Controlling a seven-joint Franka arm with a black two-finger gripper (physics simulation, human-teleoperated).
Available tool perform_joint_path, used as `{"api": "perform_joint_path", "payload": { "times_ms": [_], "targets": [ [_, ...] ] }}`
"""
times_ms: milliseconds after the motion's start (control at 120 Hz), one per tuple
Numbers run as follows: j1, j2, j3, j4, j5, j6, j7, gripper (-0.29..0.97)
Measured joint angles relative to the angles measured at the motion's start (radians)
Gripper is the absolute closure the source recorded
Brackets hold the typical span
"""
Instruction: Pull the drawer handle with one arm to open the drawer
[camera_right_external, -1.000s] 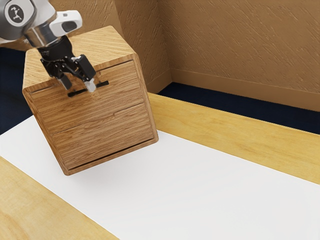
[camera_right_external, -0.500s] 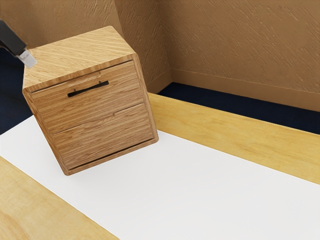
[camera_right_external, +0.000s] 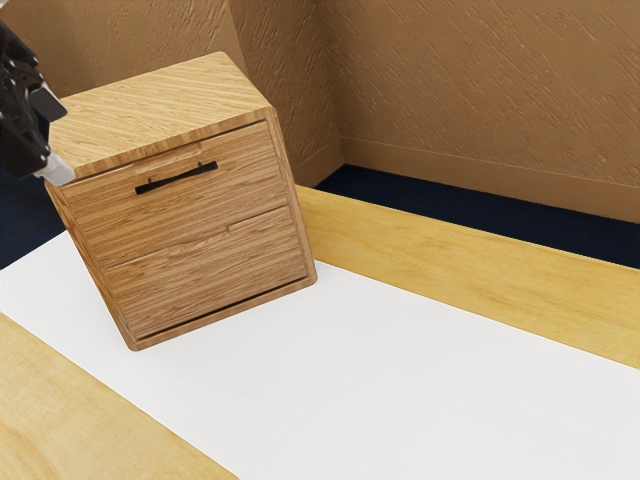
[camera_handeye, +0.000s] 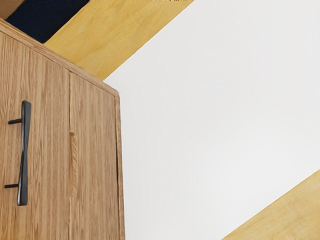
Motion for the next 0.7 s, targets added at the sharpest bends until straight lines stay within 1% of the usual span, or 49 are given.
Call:
{"api": "perform_joint_path", "payload": {
  "times_ms": [100,167,183,225,250,333,425,550,617,700],
  "targets": [
    [0.008,-0.008,-0.01,-0.006,-0.021,0.007,0.051,0.0],
    [0.017,-0.017,-0.038,-0.006,-0.051,0.012,0.079,0.0],
    [0.034,-0.02,-0.056,-0.006,-0.056,0.014,0.085,0.0],
    [0.124,-0.05,-0.129,-0.016,-0.064,0.02,0.099,0.0],
    [0.161,-0.073,-0.162,-0.025,-0.067,0.023,0.106,0.0],
    [0.21,-0.1,-0.215,-0.074,-0.07,0.029,0.109,0.01],
    [0.223,-0.09,-0.253,-0.105,-0.045,0.008,0.062,0.03],
    [0.229,-0.037,-0.301,-0.107,-0.021,-0.021,-0.023,0.05],
    [0.247,-0.003,-0.331,-0.1,-0.017,-0.028,-0.068,0.06],
    [0.259,0.009,-0.344,-0.097,-0.02,-0.021,-0.119,0.07]
  ]
}}
